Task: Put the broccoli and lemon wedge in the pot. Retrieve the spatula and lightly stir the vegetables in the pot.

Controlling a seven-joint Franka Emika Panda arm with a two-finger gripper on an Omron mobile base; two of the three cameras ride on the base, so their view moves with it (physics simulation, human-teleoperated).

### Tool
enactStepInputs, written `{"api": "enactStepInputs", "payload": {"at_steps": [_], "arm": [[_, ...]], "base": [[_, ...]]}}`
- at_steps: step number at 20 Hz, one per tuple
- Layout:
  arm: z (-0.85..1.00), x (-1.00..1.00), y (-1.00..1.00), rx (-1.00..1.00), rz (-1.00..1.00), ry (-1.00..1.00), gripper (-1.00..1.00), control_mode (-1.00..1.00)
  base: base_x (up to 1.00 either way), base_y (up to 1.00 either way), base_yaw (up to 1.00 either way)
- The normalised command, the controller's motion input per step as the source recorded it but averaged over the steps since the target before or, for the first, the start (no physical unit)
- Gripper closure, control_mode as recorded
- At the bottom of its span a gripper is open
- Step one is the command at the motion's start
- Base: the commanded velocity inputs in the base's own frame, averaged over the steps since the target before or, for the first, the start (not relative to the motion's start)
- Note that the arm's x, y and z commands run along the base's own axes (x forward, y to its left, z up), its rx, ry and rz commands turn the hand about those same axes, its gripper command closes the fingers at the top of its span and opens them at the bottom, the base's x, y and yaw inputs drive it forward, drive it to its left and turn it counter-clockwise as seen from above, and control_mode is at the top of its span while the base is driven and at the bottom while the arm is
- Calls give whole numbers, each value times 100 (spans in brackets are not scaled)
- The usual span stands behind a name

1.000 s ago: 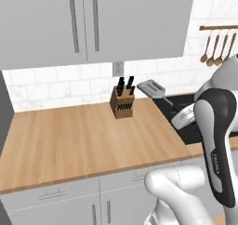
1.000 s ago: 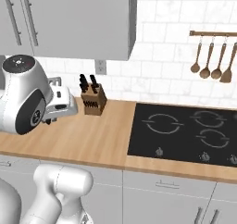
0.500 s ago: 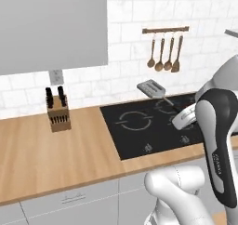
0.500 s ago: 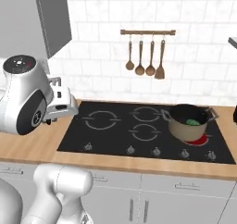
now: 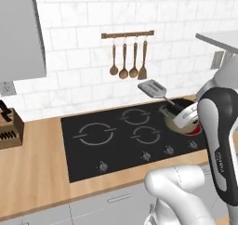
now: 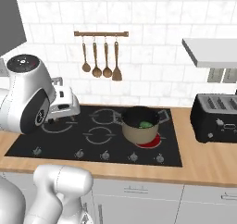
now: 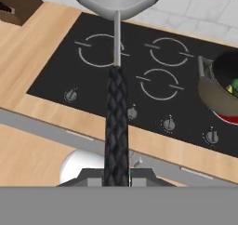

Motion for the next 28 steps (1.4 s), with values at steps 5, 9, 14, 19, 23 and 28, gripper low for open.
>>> {"api": "enactStepInputs", "payload": {"at_steps": [5, 9, 14, 19, 23, 28], "arm": [[0, 0, 0, 0, 0, 0, 100, 100], [0, 0, 0, 0, 0, 0, 100, 100], [0, 0, 0, 0, 0, 0, 100, 100], [0, 0, 0, 0, 0, 0, 100, 100], [0, 0, 0, 0, 0, 0, 100, 100], [-50, 26, 17, -7, 15, 19, 100, -100]], "base": [[53, -100, -8], [43, -100, -8], [32, -100, -7], [31, -97, -5], [58, -25, 1], [0, 0, 0]]}}
